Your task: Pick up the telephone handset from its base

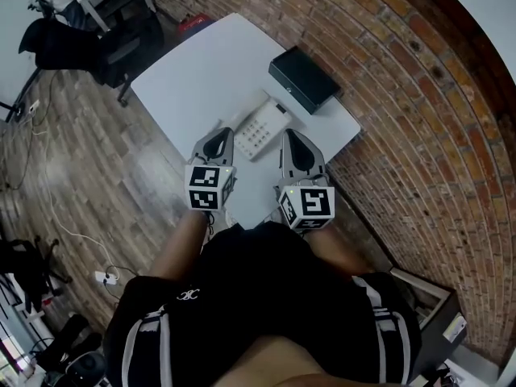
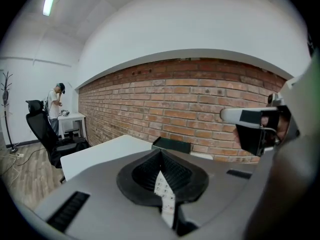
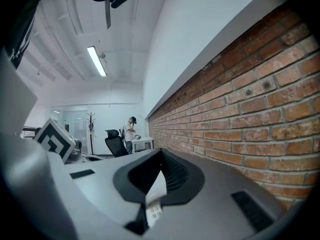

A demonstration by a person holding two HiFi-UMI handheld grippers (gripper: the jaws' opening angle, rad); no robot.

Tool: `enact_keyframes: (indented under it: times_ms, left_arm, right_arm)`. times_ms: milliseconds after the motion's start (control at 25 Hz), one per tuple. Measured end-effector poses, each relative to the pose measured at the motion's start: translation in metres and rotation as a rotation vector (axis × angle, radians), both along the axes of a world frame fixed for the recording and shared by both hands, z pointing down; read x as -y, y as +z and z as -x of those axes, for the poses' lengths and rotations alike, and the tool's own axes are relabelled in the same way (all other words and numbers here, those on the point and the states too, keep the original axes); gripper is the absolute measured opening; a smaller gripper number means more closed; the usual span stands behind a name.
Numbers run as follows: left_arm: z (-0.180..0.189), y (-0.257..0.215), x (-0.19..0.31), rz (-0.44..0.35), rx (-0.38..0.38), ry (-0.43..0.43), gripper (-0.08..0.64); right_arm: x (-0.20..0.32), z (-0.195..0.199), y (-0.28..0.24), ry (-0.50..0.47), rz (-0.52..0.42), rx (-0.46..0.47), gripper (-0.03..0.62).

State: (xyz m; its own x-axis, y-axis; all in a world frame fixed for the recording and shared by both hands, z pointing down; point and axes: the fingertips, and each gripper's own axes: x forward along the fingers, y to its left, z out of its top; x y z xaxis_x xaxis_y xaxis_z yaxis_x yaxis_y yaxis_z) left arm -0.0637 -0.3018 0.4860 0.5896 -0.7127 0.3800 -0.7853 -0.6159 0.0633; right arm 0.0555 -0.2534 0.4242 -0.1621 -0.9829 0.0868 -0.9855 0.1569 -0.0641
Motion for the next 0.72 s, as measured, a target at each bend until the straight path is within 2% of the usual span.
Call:
enact_keyframes:
  times_ms: [280,720]
  left_arm:
    - [-0.016,0.044,0.023,0.007,0.156,0.108,0.002]
    - [-0.026,0.084,0.059,0.036,0.244,0.149,0.006]
  right_arm:
    - [0.000,-0.015,0.006,0.032,0.032,0.016,-0.002]
    - [-0.011,-0.048,0.022,0.140,0.080,0.011,-0.002]
